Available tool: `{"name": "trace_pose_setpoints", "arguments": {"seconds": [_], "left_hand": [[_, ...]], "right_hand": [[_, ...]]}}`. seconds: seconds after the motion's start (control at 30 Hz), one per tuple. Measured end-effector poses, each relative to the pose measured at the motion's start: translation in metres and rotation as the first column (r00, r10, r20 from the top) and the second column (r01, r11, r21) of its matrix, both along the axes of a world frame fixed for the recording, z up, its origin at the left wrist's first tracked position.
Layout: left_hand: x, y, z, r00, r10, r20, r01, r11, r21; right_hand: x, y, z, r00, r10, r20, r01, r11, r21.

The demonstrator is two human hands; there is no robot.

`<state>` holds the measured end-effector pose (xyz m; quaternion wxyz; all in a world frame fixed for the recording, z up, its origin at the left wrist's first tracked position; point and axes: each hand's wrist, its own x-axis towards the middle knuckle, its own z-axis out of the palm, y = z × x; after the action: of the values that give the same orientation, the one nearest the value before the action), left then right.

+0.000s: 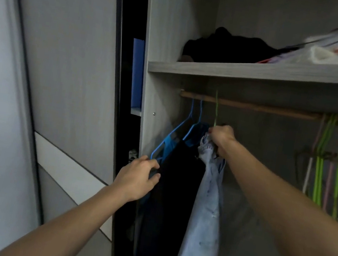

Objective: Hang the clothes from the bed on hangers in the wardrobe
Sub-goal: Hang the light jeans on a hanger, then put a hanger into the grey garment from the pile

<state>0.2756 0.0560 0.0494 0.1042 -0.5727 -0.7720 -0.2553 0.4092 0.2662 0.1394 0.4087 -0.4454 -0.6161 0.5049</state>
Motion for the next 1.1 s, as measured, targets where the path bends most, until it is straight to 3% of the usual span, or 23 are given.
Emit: {"name": "trace_pose_setpoints", "arguments": {"seconds": [0.17, 0.3, 0.37, 0.43, 0.5, 0.6, 0.7, 0.8, 1.0, 1.1], "left_hand": [[-0.03, 0.03, 0.001, 0.997, -0.078, 0.01, 0.077, 0.993, 0.091], [-0.043, 0.053, 0.007, 0.981, -0.192, -0.026, 0.193, 0.963, 0.19], [-0.044, 0.064, 0.015, 0.96, -0.274, -0.063, 0.281, 0.93, 0.238], [-0.04, 0.074, 0.025, 0.92, -0.376, -0.107, 0.391, 0.878, 0.276], [-0.028, 0.085, 0.035, 0.868, -0.471, -0.157, 0.496, 0.813, 0.304], [0.003, 0.1, 0.039, 0.782, -0.587, -0.211, 0.623, 0.723, 0.298], [0.041, 0.109, 0.03, 0.714, -0.67, -0.204, 0.7, 0.688, 0.191], [0.07, 0.116, 0.018, 0.681, -0.704, -0.202, 0.727, 0.684, 0.063], [0.079, 0.153, -0.002, 0.704, -0.695, -0.148, 0.691, 0.718, -0.085], [0.076, 0.167, -0.004, 0.72, -0.68, -0.141, 0.671, 0.733, -0.11]], "right_hand": [[-0.05, 0.024, -0.045, 0.997, 0.019, 0.068, -0.022, 0.999, 0.035], [-0.055, 0.029, -0.054, 0.992, -0.005, 0.128, -0.019, 0.982, 0.19], [-0.043, 0.03, -0.051, 0.983, -0.063, 0.171, 0.016, 0.965, 0.263], [-0.021, 0.028, -0.046, 0.943, -0.226, 0.245, 0.119, 0.914, 0.387], [0.007, 0.023, -0.039, 0.8, -0.489, 0.349, 0.229, 0.785, 0.576], [0.058, 0.005, -0.031, 0.415, -0.756, 0.506, 0.195, 0.617, 0.762], [0.106, -0.012, -0.031, 0.061, -0.819, 0.571, 0.128, 0.574, 0.809], [0.139, -0.025, -0.036, -0.118, -0.807, 0.579, 0.162, 0.56, 0.813], [0.164, -0.034, -0.031, -0.128, -0.791, 0.598, 0.17, 0.577, 0.799], [0.169, -0.035, -0.021, -0.01, -0.843, 0.538, 0.151, 0.53, 0.834]]}}
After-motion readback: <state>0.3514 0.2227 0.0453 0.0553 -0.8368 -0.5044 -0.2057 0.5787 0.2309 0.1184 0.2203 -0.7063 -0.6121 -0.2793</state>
